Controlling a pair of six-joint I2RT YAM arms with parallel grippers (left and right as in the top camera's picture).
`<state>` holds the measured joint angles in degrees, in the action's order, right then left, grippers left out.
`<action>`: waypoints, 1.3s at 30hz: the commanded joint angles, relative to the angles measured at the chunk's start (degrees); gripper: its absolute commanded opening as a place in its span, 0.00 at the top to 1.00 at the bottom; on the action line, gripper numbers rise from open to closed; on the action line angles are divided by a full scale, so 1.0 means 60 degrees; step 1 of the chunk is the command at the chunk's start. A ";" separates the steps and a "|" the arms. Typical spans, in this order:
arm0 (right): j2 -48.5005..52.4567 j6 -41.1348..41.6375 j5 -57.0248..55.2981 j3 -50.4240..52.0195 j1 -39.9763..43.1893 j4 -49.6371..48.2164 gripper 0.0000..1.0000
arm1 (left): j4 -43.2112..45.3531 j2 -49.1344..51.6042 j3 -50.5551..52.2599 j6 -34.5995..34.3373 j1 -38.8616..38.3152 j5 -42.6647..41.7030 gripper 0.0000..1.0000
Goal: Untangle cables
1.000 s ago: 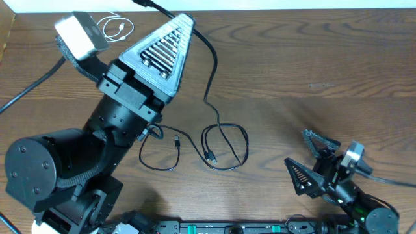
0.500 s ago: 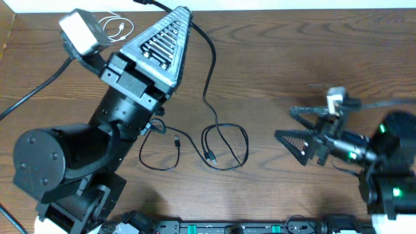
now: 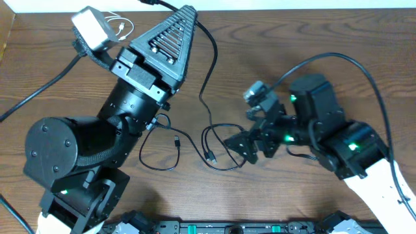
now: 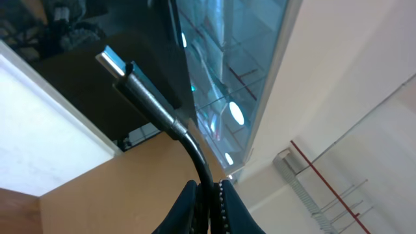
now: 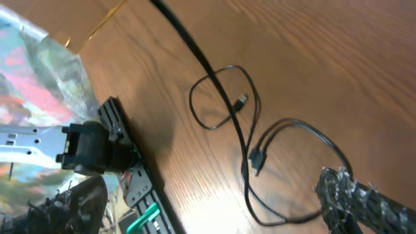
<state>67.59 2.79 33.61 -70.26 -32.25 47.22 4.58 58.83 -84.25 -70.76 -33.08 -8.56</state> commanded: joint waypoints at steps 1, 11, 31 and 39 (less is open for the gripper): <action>0.0321 0.0098 -0.0175 -0.0208 -0.0430 -0.0288 0.01 | 0.0073 -0.0029 -0.0087 -0.0051 0.0047 0.0117 0.93; 0.2229 0.0834 -0.1268 -0.0208 -0.1060 -0.1392 0.01 | 0.0106 -0.0036 -0.0087 -0.0729 0.0047 0.0117 0.93; 0.2652 0.2368 -0.0758 -0.0233 -0.1020 -0.2601 0.99 | 0.0051 -0.0025 -0.0087 -0.0069 0.0051 0.0124 0.92; 0.1308 0.5490 -0.0652 -0.0750 -0.0036 -0.2871 0.99 | -0.2554 -0.0033 -0.0087 0.2135 0.0051 0.1606 0.71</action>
<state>81.12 24.82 28.34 -71.16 -35.53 30.57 -6.31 58.74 -84.31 -65.71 -33.08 -5.50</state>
